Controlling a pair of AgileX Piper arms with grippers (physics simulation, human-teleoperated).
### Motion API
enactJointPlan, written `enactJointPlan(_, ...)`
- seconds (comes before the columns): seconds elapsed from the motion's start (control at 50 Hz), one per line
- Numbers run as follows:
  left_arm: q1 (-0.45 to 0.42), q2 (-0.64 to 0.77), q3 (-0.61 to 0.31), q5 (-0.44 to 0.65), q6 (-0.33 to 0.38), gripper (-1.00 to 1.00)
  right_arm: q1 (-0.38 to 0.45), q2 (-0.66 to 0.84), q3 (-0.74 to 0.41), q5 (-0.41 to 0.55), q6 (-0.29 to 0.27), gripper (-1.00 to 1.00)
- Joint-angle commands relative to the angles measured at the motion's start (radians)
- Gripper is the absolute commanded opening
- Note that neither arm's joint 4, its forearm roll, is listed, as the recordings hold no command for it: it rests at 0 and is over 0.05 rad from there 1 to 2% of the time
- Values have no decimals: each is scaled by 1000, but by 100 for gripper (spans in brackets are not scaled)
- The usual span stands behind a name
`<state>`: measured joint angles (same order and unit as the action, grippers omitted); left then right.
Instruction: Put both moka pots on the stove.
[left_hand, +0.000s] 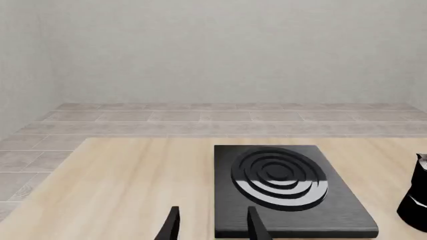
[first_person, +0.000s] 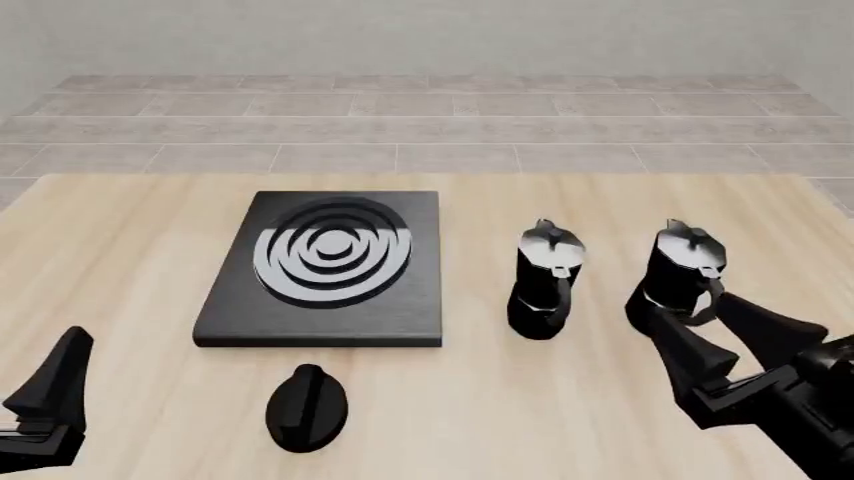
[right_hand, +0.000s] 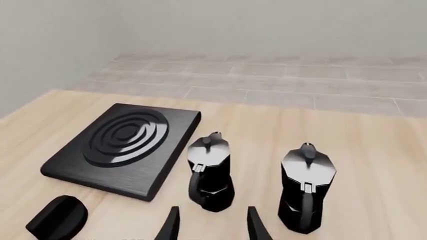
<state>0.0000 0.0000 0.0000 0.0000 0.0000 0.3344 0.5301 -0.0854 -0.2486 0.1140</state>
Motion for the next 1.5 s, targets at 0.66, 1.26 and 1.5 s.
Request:
enactJointPlan(0.66,0,0,0,0,0,100,111,489,-18,-428,-44,100)
enactJointPlan(1.26,0,0,0,0,0,100,95,738,-4,-662,-47,100)
enactJointPlan(1.5,0,0,0,0,0,100,104,773,-28,-684,-61,100)
